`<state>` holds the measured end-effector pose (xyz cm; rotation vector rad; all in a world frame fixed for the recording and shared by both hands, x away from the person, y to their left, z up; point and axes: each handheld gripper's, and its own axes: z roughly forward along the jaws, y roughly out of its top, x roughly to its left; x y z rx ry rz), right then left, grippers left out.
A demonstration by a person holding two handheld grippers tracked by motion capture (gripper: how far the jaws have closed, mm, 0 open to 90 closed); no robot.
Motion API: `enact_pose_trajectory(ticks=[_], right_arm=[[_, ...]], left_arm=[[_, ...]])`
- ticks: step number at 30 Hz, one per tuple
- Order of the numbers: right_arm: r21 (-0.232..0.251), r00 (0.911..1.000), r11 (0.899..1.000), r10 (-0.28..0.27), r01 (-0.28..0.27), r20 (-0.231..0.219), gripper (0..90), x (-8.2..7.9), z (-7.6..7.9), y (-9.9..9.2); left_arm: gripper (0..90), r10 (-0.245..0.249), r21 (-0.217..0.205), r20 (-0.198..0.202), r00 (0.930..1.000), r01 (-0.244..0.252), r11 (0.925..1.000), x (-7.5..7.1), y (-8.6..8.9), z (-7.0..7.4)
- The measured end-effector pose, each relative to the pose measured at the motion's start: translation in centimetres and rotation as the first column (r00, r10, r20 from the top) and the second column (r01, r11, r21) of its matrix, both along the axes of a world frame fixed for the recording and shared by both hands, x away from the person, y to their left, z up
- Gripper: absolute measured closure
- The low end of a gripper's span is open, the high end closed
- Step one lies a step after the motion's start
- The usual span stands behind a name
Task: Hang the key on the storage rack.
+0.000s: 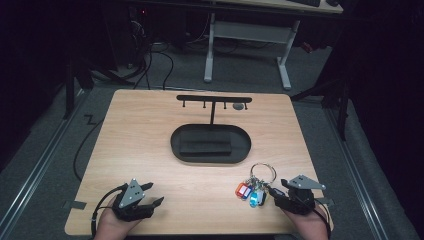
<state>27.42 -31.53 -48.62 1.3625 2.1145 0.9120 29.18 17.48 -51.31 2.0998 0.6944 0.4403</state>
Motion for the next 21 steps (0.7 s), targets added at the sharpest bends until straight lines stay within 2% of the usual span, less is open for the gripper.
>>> enact_pose_trajectory(ticks=[6,11,13,16,21], right_arm=[[-0.017,0.9973,0.999,0.026,-0.028,-0.069,40.2,1.5,1.4,0.9],[-0.045,0.9901,0.997,0.056,-0.063,-0.128,39.7,2.7,1.6,1.9],[-0.055,0.9870,0.996,0.067,-0.076,-0.146,39.7,3.1,1.6,2.2],[-0.054,0.9782,0.994,0.079,-0.091,-0.192,39.2,3.7,1.5,2.8],[-0.097,0.9579,0.987,0.095,-0.126,-0.271,38.6,4.9,1.7,3.9]], left_arm=[[37.9,-0.013,0.022,0.022,0.9997,0.013,0.9997,-0.3,-0.3,0.2],[37.8,-0.015,0.015,0.014,0.9998,0.015,0.9998,-0.2,-0.3,0.0],[37.9,-0.030,0.013,0.017,0.9994,0.030,0.9995,-0.3,-0.3,0.0],[37.9,-0.037,0.023,0.031,0.9988,0.036,0.9991,-0.6,-0.4,0.1],[37.9,-0.039,0.011,0.026,0.9989,0.039,0.9992,-0.6,-0.3,0.2]])
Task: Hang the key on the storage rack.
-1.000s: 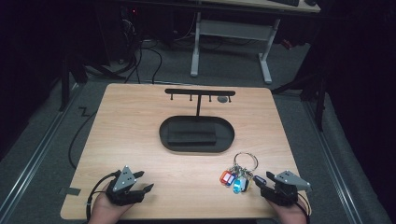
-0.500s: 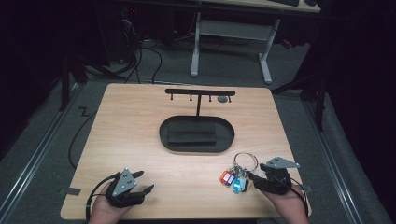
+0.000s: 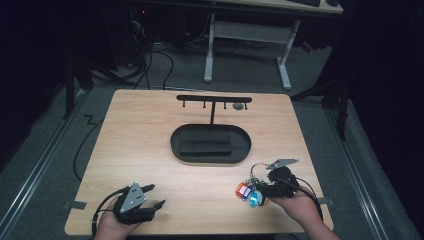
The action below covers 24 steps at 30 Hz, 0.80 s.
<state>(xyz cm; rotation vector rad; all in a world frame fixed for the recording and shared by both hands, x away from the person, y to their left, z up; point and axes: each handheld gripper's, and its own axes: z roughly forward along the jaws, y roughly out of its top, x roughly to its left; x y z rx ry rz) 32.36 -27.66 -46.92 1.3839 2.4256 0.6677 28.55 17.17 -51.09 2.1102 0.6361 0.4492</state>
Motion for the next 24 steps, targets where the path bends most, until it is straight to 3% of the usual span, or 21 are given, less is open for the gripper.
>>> enact_pose_trajectory(ticks=[6,7,11,16,21,24], right_arm=[[-0.026,0.9985,1.000,0.008,-0.010,-0.055,40.4,1.3,0.6,0.7],[-0.038,0.9954,0.999,0.005,-0.009,-0.096,42.1,2.2,0.8,1.0],[-0.074,0.9889,0.997,0.005,-0.016,-0.149,44.6,3.7,0.8,1.6],[-0.122,0.9735,0.992,-0.008,-0.021,-0.229,49.5,5.9,0.5,2.6],[-0.139,0.9464,0.990,-0.042,-0.003,-0.320,53.6,7.9,0.1,3.5],[-0.160,0.9359,0.987,-0.047,-0.010,-0.349,55.6,8.9,-0.1,3.7]], left_arm=[[37.8,-0.008,-0.035,-0.036,0.9993,0.007,0.9993,0.1,0.0,0.0],[38.1,-0.021,-0.052,-0.047,0.9987,0.019,0.9985,0.2,0.1,0.0],[37.7,-0.020,-0.055,-0.060,0.9980,0.017,0.9983,0.4,0.1,0.0],[37.1,-0.026,-0.050,-0.050,0.9984,0.023,0.9985,0.3,0.0,0.0],[37.1,-0.033,-0.042,-0.051,0.9982,0.031,0.9986,0.3,-0.1,-0.1],[37.2,-0.045,-0.032,-0.037,0.9983,0.044,0.9985,0.1,-0.2,0.0]])
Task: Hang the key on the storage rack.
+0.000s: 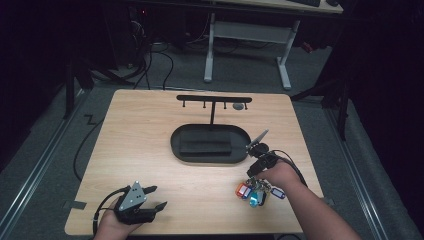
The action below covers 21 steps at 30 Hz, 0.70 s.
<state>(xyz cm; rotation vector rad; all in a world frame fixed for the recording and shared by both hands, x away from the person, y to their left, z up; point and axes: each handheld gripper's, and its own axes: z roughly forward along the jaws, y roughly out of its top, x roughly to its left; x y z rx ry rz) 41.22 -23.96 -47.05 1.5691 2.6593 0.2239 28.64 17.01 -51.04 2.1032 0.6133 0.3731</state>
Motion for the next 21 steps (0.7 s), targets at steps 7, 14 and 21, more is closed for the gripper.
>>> enact_pose_trajectory(ticks=[7,14,21], right_arm=[[-0.049,0.9975,0.999,-0.015,0.012,-0.069,61.9,1.3,-0.9,0.7],[-0.046,0.9950,0.998,-0.036,0.032,-0.093,64.3,2.2,-1.7,0.9],[-0.080,0.9934,0.996,-0.034,0.025,-0.110,81.2,2.5,-1.7,1.0]], left_arm=[[36.9,-0.029,0.022,0.019,0.9994,0.029,0.9994,-0.4,-0.3,0.0],[36.9,-0.037,0.047,0.020,0.9991,0.036,0.9982,-0.4,-0.5,-0.2],[36.9,-0.041,0.049,0.025,0.9989,0.040,0.9980,-0.4,-0.4,-0.1]])
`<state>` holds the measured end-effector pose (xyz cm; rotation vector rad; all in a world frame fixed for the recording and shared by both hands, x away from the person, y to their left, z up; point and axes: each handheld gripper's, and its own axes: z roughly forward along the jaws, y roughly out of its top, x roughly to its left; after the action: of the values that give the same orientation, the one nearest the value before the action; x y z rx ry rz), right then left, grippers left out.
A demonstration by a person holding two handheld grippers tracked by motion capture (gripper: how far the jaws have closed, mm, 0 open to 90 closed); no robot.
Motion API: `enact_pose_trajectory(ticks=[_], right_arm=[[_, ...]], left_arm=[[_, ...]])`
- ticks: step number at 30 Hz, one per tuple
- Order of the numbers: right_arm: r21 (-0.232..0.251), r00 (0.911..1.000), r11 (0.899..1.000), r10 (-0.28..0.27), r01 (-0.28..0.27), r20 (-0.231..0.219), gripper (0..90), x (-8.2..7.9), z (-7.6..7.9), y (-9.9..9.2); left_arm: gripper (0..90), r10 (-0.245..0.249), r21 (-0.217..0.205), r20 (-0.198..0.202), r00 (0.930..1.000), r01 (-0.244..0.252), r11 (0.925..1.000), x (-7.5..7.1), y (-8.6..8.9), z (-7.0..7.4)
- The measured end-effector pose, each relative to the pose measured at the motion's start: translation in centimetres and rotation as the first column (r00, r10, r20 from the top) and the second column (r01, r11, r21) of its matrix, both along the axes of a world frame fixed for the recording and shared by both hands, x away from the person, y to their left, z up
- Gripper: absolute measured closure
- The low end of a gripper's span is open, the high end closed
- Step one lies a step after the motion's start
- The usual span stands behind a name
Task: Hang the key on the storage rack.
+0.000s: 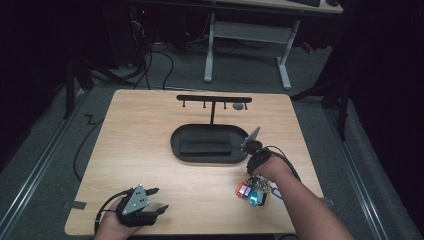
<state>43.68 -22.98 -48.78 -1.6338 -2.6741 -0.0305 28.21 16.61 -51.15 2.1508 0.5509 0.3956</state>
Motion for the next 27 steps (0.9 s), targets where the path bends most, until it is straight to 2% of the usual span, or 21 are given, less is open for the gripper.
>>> enact_pose_trajectory(ticks=[3,5,7,9,13,14,15,20,27], right_arm=[[-0.003,0.9997,1.000,0.021,-0.021,-0.014,86.4,-0.1,0.0,0.1],[0.000,0.9996,1.000,0.020,-0.020,-0.021,86.7,0.0,0.0,0.1],[-0.012,0.9989,0.999,0.045,-0.045,-0.014,86.7,-0.2,0.1,0.2],[0.009,0.9982,0.998,0.058,-0.058,-0.009,86.7,-0.4,0.6,0.3],[0.011,0.9948,0.995,0.100,-0.100,0.020,86.7,-1.1,2.2,0.4],[0.013,0.9955,0.996,0.091,-0.092,0.025,86.8,-1.4,2.8,0.5],[0.012,0.9931,0.994,0.112,-0.112,0.036,86.8,-1.6,3.3,0.4],[0.007,0.9856,0.988,0.154,-0.155,0.070,87.2,-2.9,5.3,0.3],[0.003,0.9774,0.983,0.183,-0.184,0.106,87.9,-4.3,7.9,-0.1]], left_arm=[[36.9,0.001,0.001,0.006,1.0000,-0.001,1.0000,0.0,0.0,0.0],[36.9,0.000,0.002,0.007,1.0000,0.000,1.0000,0.0,0.0,0.0],[36.9,-0.001,0.007,0.005,1.0000,0.001,1.0000,0.0,0.0,0.0],[36.9,-0.004,0.007,0.005,1.0000,0.004,1.0000,0.1,-0.1,-0.1],[36.9,-0.009,0.019,0.014,0.9999,0.009,0.9998,0.0,-0.2,-0.1],[36.9,-0.009,0.020,0.015,0.9998,0.009,0.9998,0.0,-0.2,-0.1],[36.9,-0.009,0.023,0.015,0.9998,0.008,0.9997,0.0,-0.2,0.0],[36.9,0.023,-0.001,0.021,0.9995,-0.023,0.9997,0.0,0.1,0.1],[35.7,0.072,-0.028,0.010,0.9974,-0.072,0.9970,0.2,0.6,0.0]])
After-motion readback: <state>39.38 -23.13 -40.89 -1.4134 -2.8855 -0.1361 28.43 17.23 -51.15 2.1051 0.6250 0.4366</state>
